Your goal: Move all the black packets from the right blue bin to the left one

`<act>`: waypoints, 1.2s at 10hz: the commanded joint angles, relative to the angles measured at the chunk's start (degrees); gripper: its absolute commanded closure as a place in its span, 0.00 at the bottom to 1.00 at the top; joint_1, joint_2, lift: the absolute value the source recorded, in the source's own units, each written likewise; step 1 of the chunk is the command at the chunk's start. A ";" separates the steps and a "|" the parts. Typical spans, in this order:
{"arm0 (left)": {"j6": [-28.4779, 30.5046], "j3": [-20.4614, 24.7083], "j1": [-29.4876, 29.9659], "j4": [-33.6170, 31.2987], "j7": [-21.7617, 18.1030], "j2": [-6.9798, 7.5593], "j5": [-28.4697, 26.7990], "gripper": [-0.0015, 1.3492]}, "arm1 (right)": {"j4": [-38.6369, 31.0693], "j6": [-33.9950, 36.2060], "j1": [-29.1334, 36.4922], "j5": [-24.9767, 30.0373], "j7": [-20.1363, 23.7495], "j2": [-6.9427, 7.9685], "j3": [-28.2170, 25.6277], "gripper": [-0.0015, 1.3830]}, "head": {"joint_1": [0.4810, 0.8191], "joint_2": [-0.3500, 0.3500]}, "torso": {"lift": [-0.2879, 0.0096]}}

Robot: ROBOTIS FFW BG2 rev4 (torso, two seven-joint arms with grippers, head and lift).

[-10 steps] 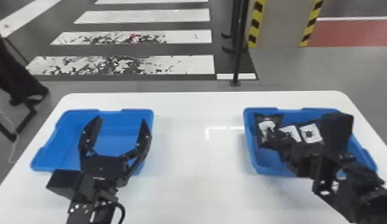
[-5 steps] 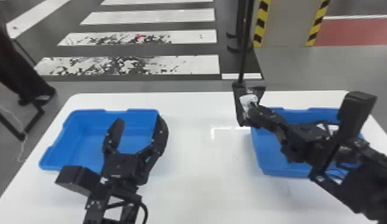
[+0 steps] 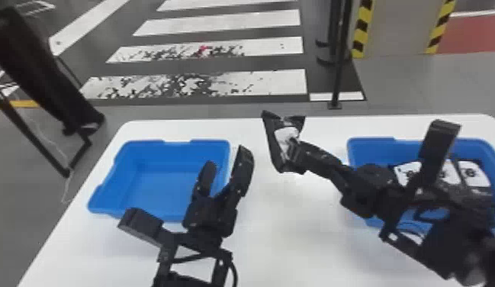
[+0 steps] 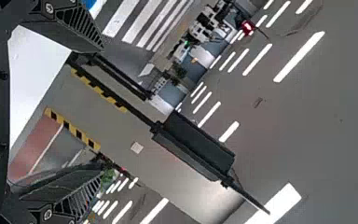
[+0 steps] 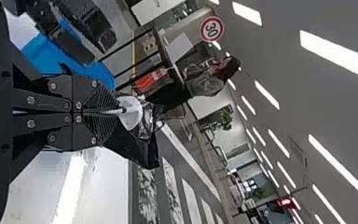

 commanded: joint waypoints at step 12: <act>-0.85 -0.97 -1.00 -0.14 -0.24 0.37 0.87 0.53 | 7.93 0.28 -3.93 -12.05 4.74 -0.92 6.74 0.83 | 0.63 0.87 | 0.40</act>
